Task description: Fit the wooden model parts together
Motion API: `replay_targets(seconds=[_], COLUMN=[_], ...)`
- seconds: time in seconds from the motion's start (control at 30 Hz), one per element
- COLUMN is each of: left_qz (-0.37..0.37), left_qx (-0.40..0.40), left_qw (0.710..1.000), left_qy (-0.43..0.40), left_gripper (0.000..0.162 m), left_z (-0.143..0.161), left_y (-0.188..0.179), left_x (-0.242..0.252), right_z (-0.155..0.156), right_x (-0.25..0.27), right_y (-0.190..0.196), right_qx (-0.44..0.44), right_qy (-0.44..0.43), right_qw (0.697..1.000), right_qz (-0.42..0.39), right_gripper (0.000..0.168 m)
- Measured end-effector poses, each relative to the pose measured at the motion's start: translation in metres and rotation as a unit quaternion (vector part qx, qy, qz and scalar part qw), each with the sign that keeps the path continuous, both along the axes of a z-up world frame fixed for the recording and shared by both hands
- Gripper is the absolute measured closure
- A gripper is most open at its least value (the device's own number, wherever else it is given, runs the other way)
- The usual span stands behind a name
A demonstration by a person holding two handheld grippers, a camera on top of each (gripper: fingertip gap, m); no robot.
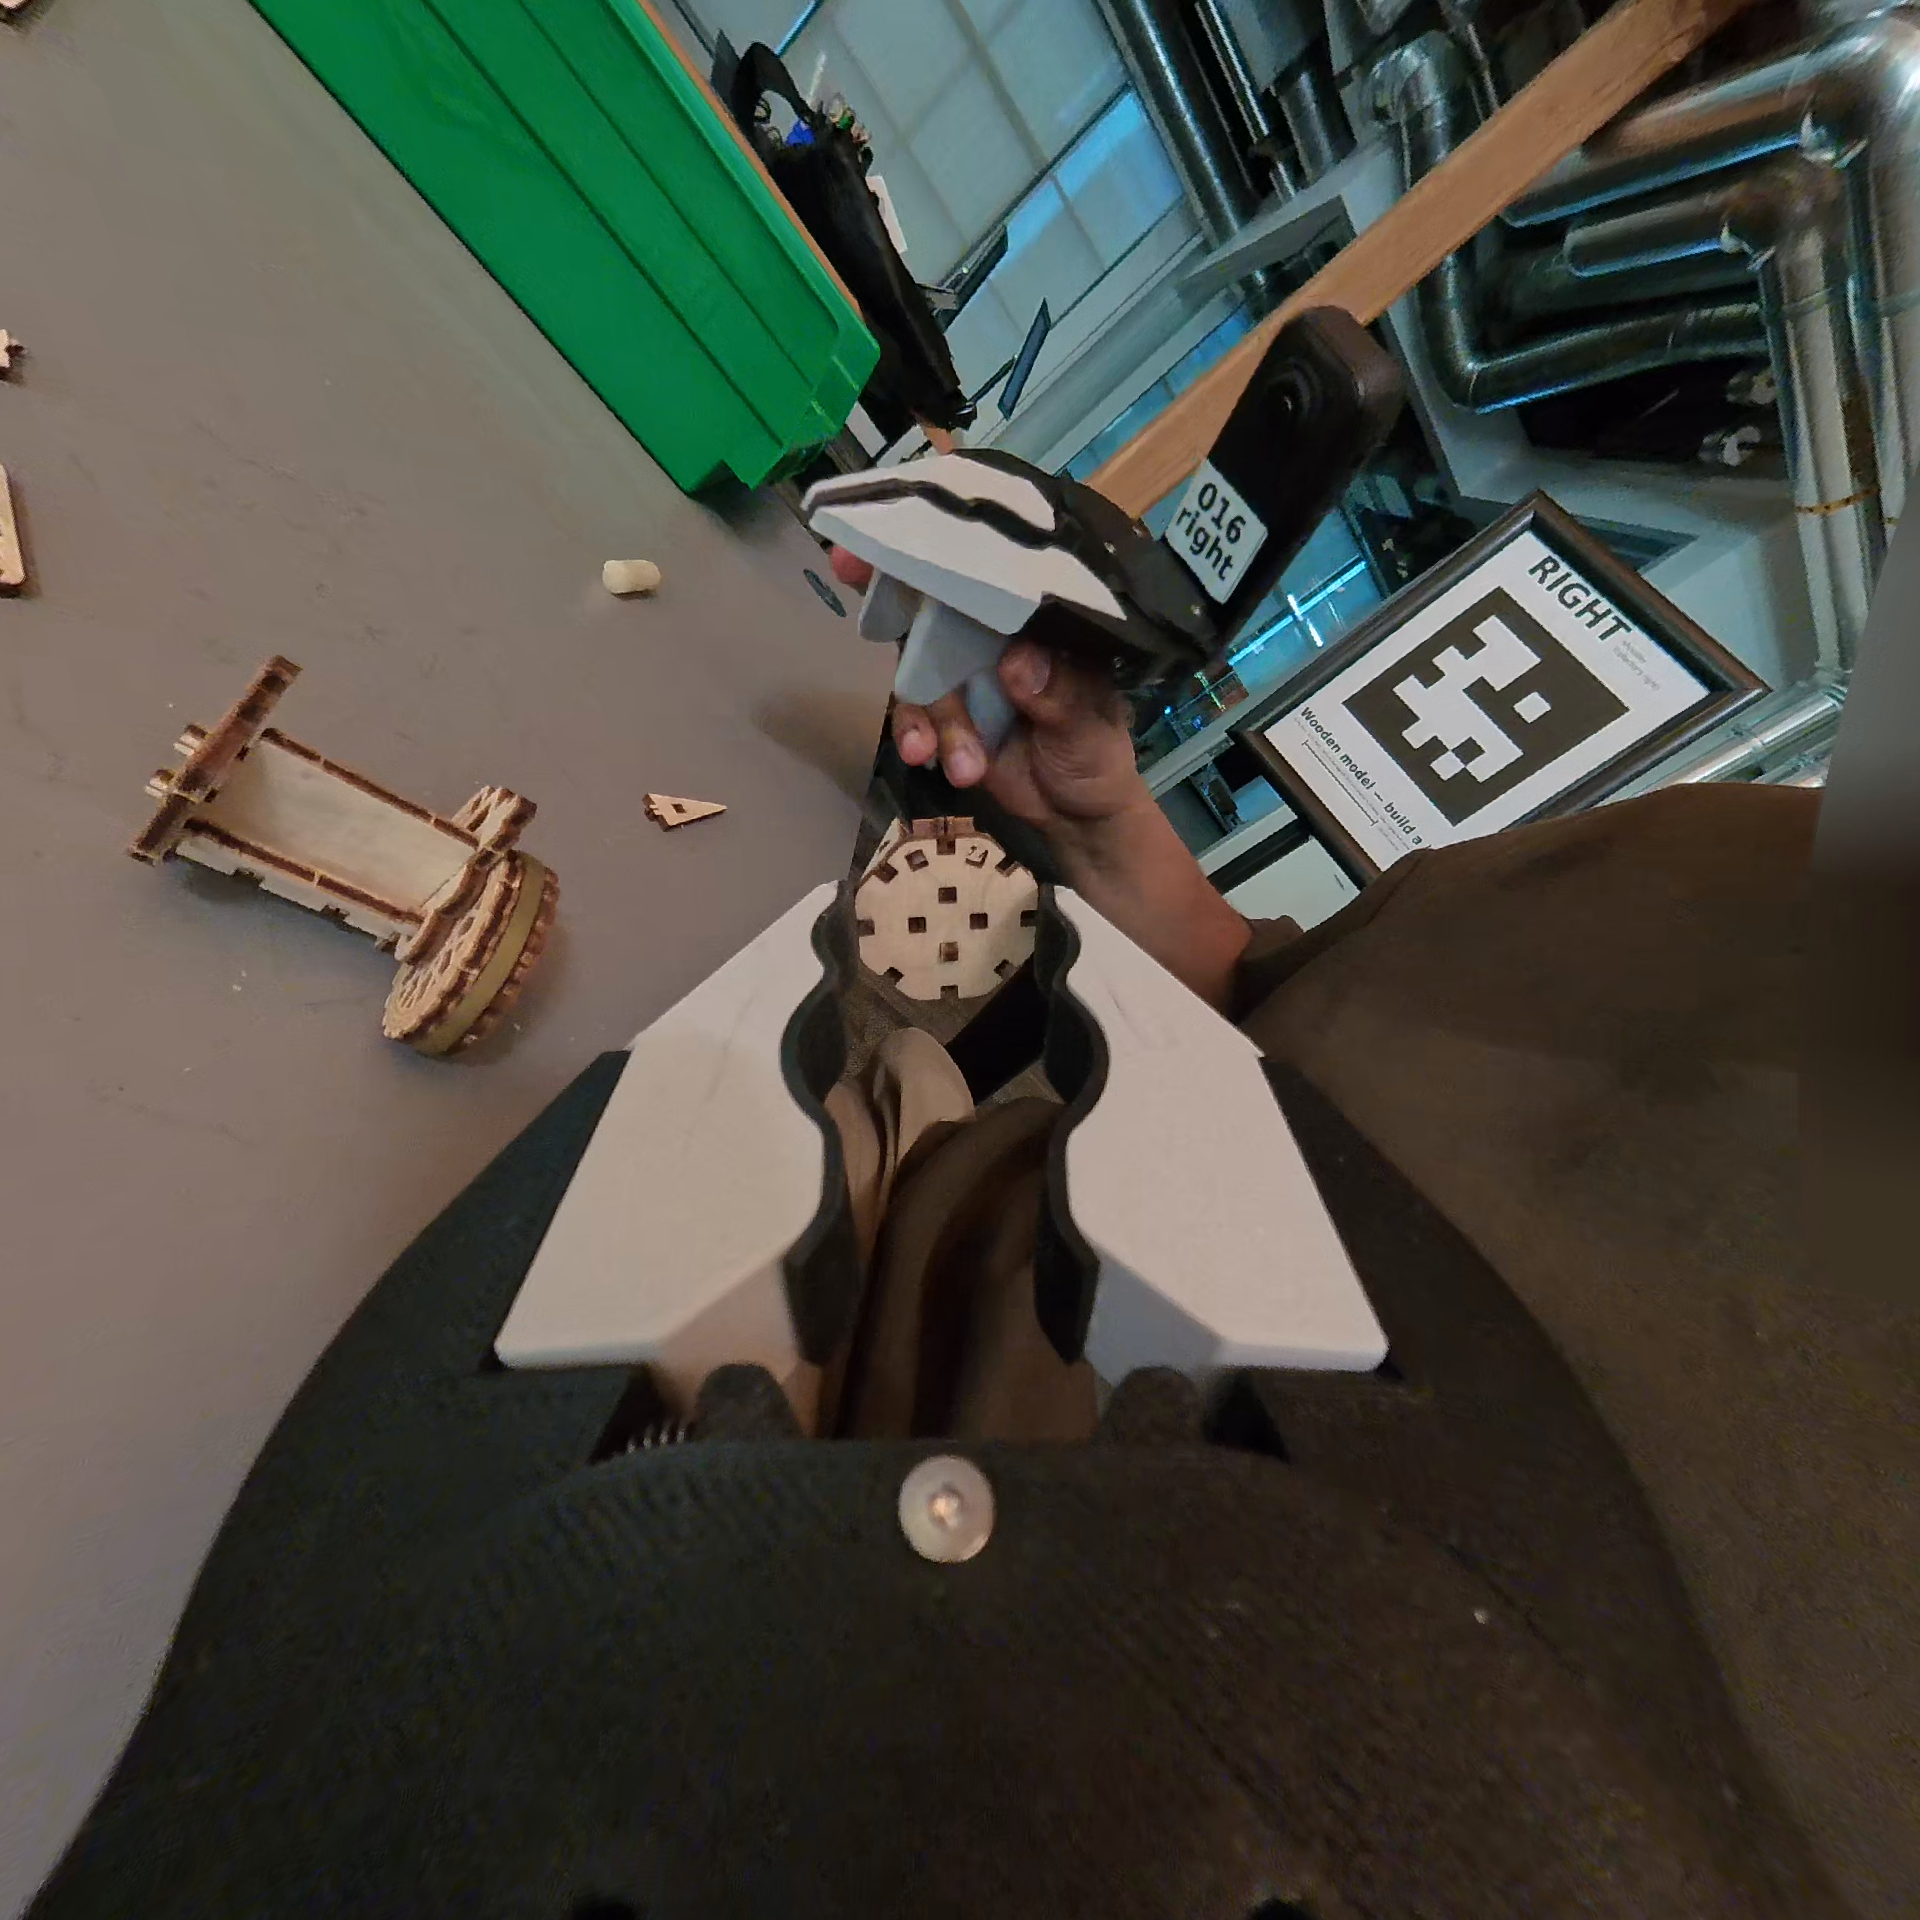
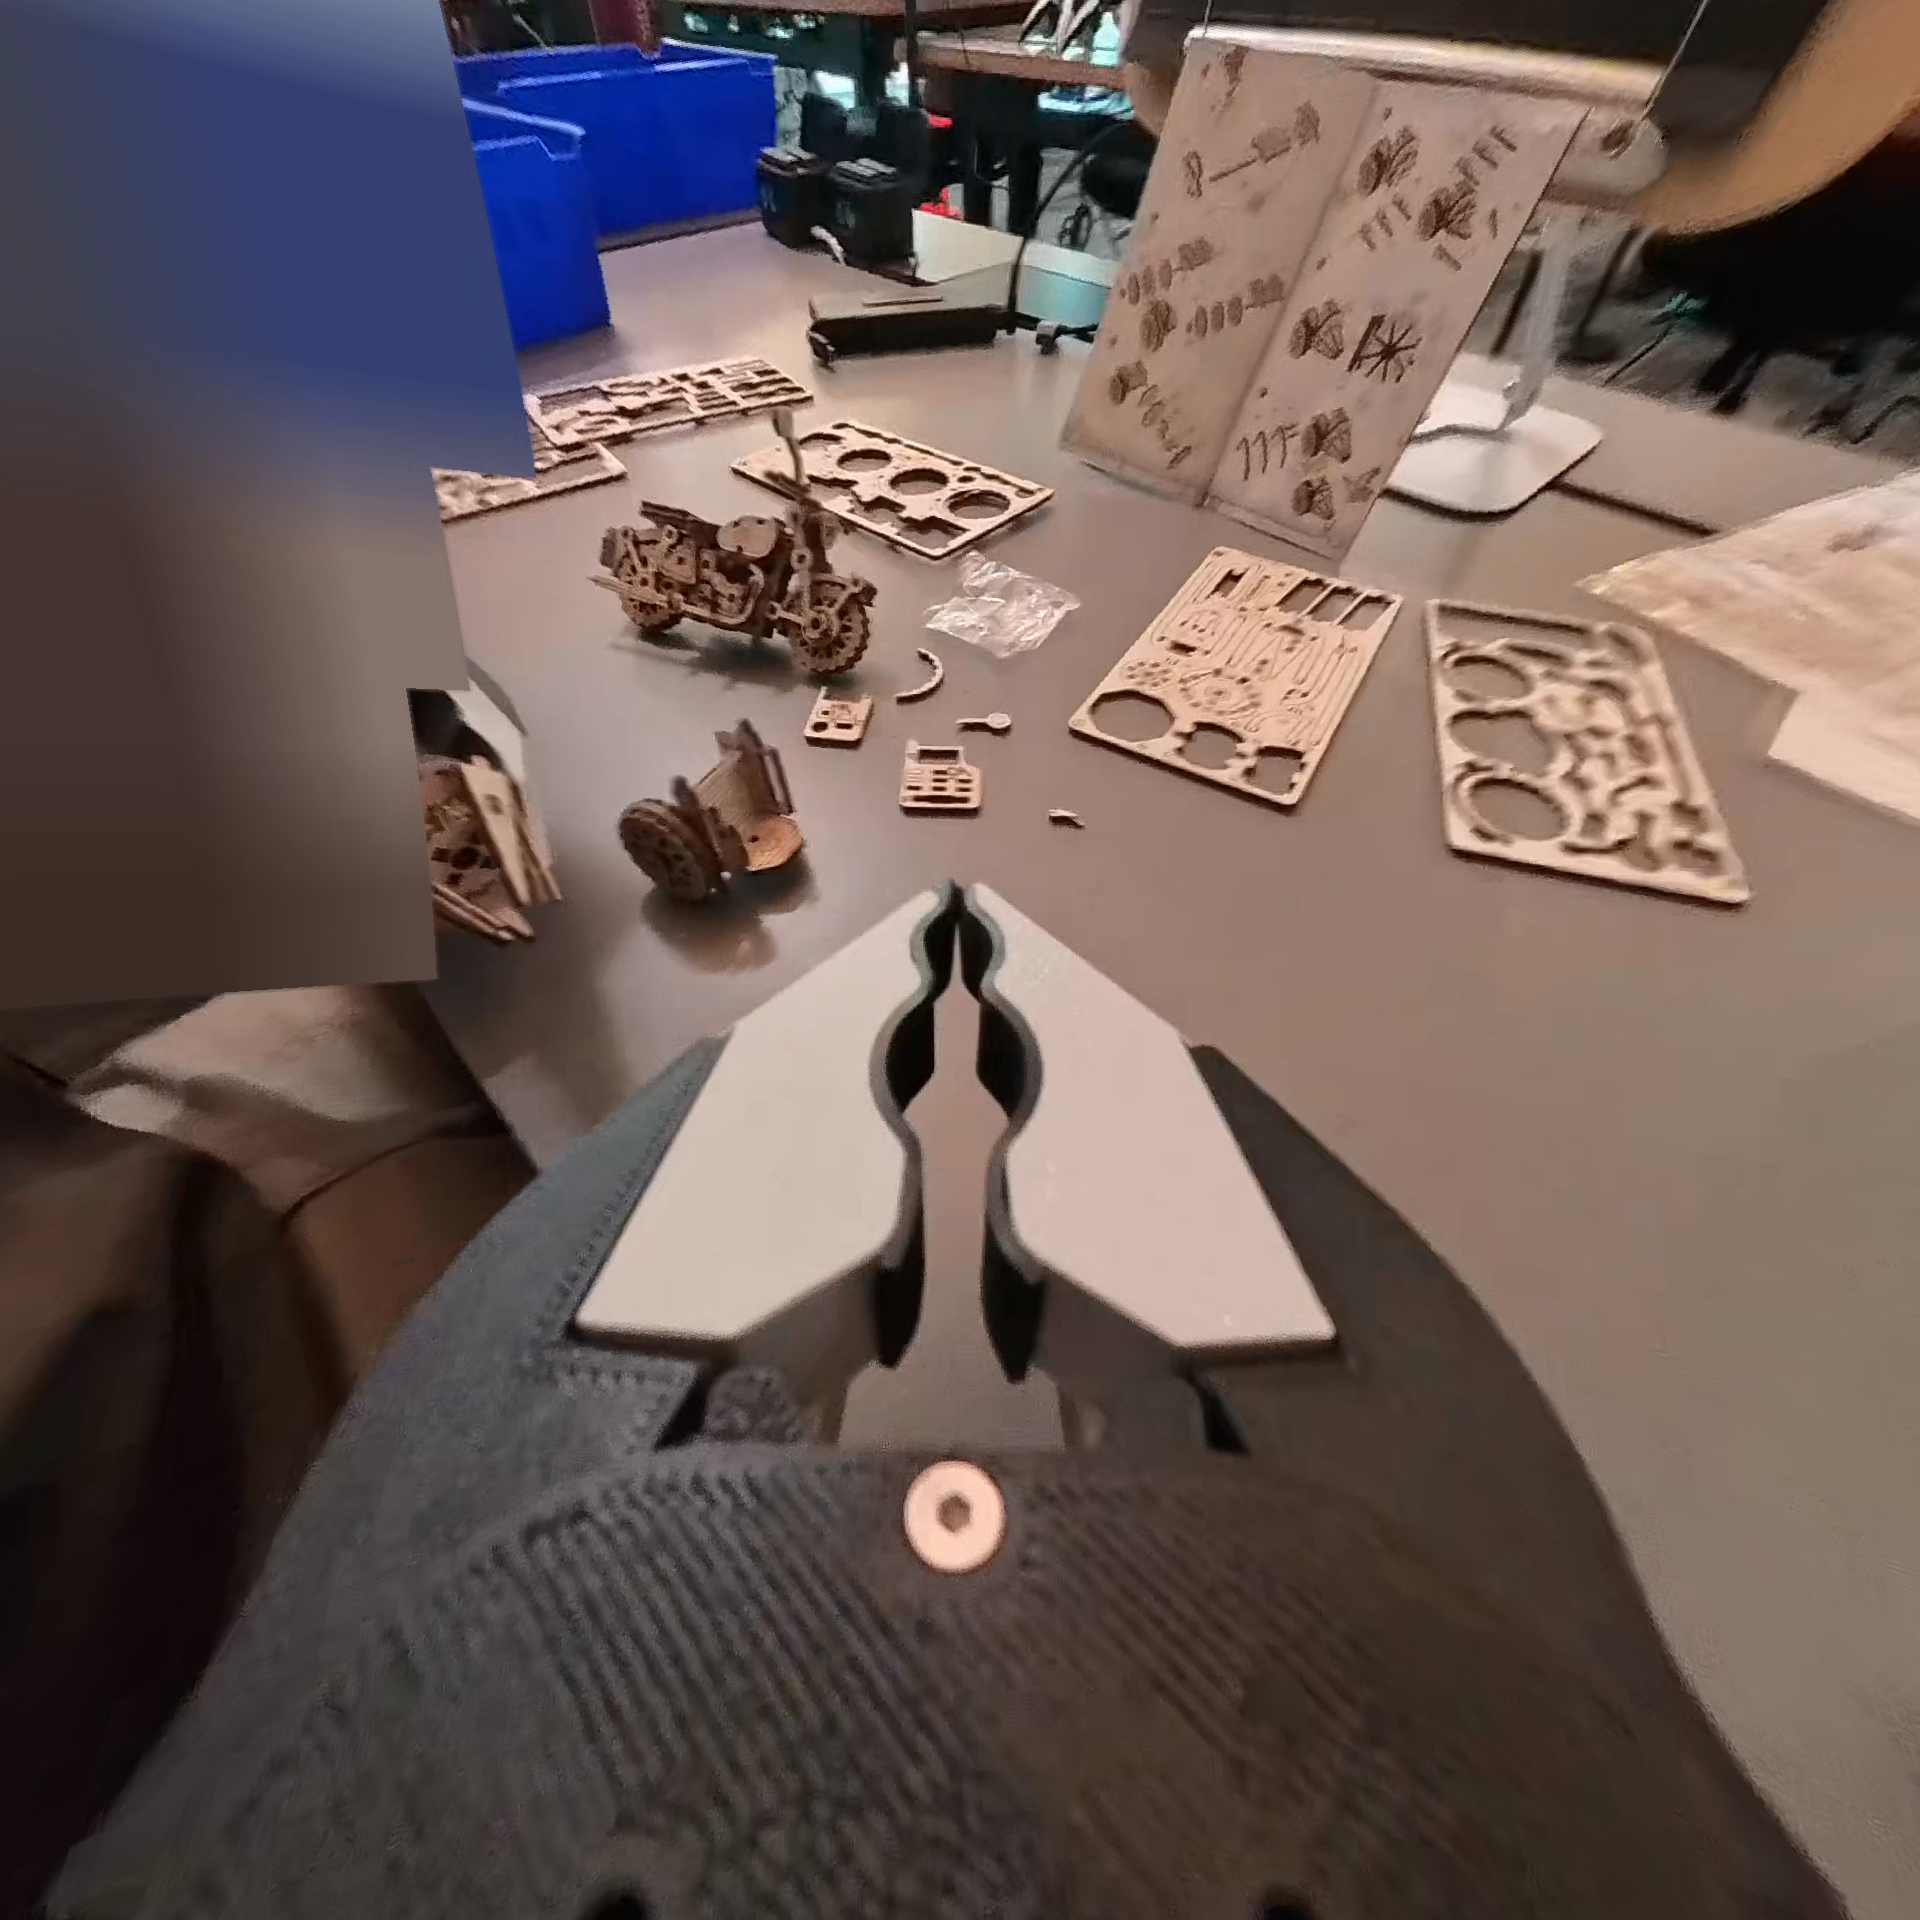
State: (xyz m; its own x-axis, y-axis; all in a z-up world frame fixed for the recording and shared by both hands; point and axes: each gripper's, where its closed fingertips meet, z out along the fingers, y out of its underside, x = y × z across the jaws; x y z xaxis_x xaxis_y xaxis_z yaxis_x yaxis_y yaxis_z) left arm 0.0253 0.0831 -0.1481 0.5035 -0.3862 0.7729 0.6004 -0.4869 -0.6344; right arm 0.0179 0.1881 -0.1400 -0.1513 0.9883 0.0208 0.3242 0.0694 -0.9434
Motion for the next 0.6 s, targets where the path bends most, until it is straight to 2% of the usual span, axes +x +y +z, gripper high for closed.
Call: replay_targets(seconds=[0.07, 0.13, 0.2, 0.3, 0.37, 0.43, 0.6], left_qz=[0.0, 0.001, 0.003, 0.005, 0.005, 0.004, 0.003], left_qx=[0.0, 0.001, 0.0, 0.0, 0.0, -0.001, -0.001], left_qw=[1.0, 1.0, 1.0, 1.0, 1.0, 1.0, 1.0], left_qy=[-0.001, -0.003, -0.005, -0.009, -0.008, -0.007, -0.01], left_gripper=[0.132, 0.132, 0.132, 0.133, 0.132, 0.132, 0.132], left_z=[0.0, 0.0, 0.0, 0.001, 0.001, 0.0, 0.0], left_y=[0.0, 0.0, 0.0, 0.0, 0.001, 0.001, 0.001], left_x=[0.0, -0.001, -0.002, -0.003, -0.003, -0.002, -0.002], right_z=[0.001, 0.001, -0.003, -0.027, -0.045, -0.047, -0.06], right_x=[-0.001, 0.0, 0.002, 0.008, 0.012, 0.011, 0.011], right_y=[0.005, -0.002, -0.01, -0.023, -0.027, -0.029, -0.03], right_qx=[0.069, 0.107, 0.088, 0.013, -0.013, -0.012, -0.011], right_qy=[0.015, 0.021, 0.004, -0.084, -0.143, -0.148, -0.188], right_qw=[0.997, 0.994, 0.996, 0.995, 0.987, 0.985, 0.978], right_qz=[-0.02, -0.003, 0.018, 0.058, 0.078, 0.083, 0.088], right_gripper=[0.168, 0.168, 0.168, 0.166, 0.135, 0.142, 0.142])
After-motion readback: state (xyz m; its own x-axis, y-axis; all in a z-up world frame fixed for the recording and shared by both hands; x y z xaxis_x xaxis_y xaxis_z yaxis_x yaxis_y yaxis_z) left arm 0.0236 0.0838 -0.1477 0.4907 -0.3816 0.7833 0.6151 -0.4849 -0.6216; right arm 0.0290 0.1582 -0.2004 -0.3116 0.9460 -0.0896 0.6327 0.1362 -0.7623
